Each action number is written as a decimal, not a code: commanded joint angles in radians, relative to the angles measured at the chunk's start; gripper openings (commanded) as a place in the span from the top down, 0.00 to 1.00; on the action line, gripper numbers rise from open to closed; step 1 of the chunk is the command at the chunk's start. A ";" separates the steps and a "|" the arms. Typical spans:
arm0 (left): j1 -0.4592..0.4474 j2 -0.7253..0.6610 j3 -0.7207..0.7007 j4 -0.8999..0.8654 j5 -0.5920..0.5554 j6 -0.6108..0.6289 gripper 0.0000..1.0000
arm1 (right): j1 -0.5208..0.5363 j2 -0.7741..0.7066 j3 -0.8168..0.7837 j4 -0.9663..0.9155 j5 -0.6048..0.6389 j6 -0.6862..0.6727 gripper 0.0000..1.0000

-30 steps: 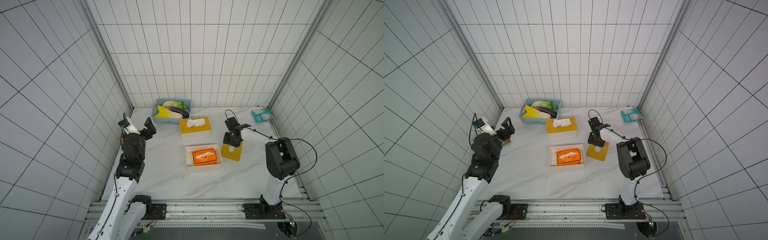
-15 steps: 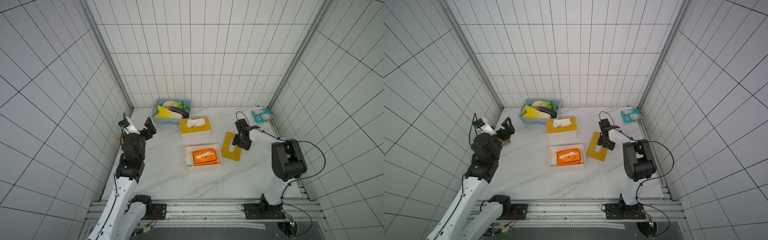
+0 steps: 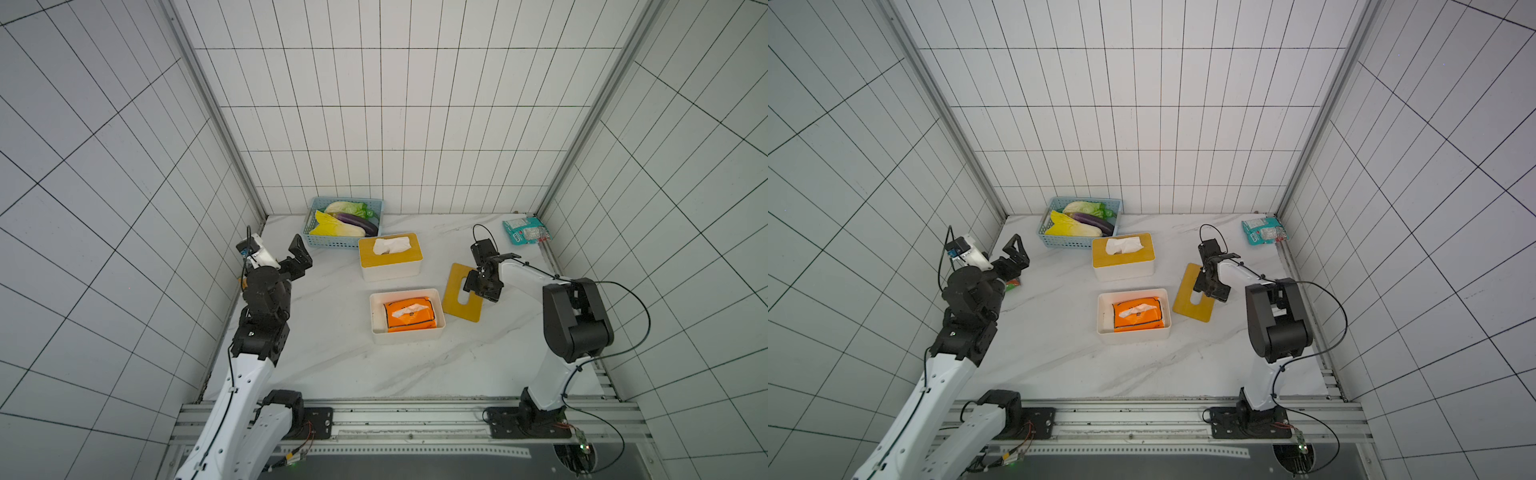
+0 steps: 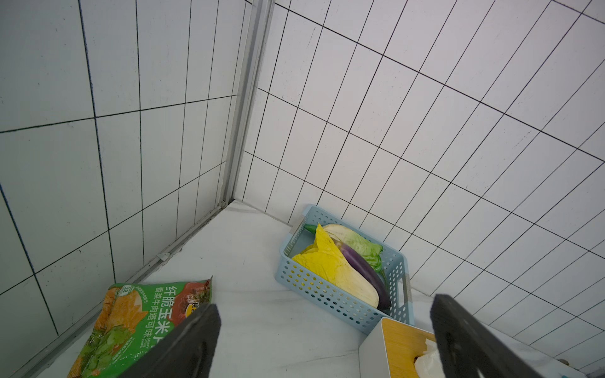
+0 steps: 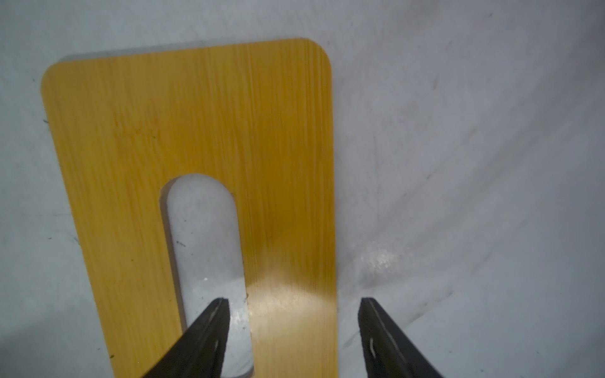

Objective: Put the tissue paper into the tissue box
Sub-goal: Pick up the box lid from the center of the board.

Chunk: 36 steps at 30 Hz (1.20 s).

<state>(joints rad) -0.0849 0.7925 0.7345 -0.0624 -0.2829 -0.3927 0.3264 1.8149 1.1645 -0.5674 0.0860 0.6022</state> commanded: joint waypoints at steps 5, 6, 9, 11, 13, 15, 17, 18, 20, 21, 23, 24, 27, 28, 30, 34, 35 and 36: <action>0.004 -0.003 -0.010 0.026 0.008 0.003 0.01 | -0.009 0.048 -0.001 -0.008 0.000 -0.012 0.33; 0.004 -0.003 -0.010 0.026 0.008 0.002 0.02 | -0.010 0.054 0.002 -0.012 0.000 -0.012 0.33; 0.004 -0.003 -0.010 0.026 0.008 0.004 0.02 | -0.010 0.067 0.004 -0.015 -0.003 -0.013 0.33; 0.004 -0.003 -0.010 0.026 0.008 0.005 0.02 | -0.009 0.071 -0.001 -0.015 -0.005 -0.012 0.34; 0.004 -0.003 -0.010 0.026 0.008 0.004 0.02 | -0.010 0.070 -0.007 -0.015 -0.003 -0.009 0.34; 0.004 -0.005 -0.010 0.025 0.008 0.004 0.02 | -0.009 0.068 -0.015 -0.015 -0.005 -0.006 0.35; 0.004 -0.004 -0.010 0.026 0.008 0.003 0.02 | -0.010 0.067 -0.024 -0.015 -0.006 -0.007 0.35; 0.004 -0.004 -0.010 0.025 0.008 0.002 0.02 | -0.009 0.065 -0.025 -0.015 -0.008 -0.006 0.35; 0.004 -0.006 -0.010 0.025 0.008 0.002 0.02 | -0.009 0.061 -0.030 -0.015 -0.009 -0.003 0.36; 0.004 -0.006 -0.011 0.025 0.008 0.003 0.01 | -0.009 0.061 -0.031 -0.015 -0.012 -0.002 0.36; 0.004 -0.007 -0.011 0.025 0.008 0.002 0.01 | -0.009 0.060 -0.036 -0.014 -0.022 0.005 0.37; 0.004 -0.007 -0.011 0.026 0.010 0.002 0.02 | -0.010 0.061 -0.040 -0.011 -0.034 0.009 0.37; 0.004 -0.007 -0.010 0.026 0.010 0.003 0.01 | -0.005 0.067 -0.051 0.001 -0.054 0.013 0.39; 0.004 -0.008 -0.011 0.026 0.009 0.003 0.01 | -0.002 0.070 -0.051 0.001 -0.052 0.014 0.39; 0.004 -0.009 -0.011 0.025 0.009 0.002 0.01 | 0.000 0.080 -0.050 0.001 -0.056 0.014 0.41; 0.004 -0.011 -0.012 0.025 0.009 0.001 0.02 | 0.004 0.103 -0.045 0.000 -0.064 0.016 0.50; 0.004 -0.011 -0.012 0.026 0.009 0.001 0.02 | 0.005 0.108 -0.044 0.000 -0.067 0.016 0.53; 0.004 -0.012 -0.012 0.024 0.009 0.001 0.02 | 0.006 0.112 -0.044 0.001 -0.069 0.016 0.55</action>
<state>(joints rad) -0.0849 0.7921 0.7345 -0.0628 -0.2829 -0.3931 0.3271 1.8496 1.1599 -0.5606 0.0898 0.6041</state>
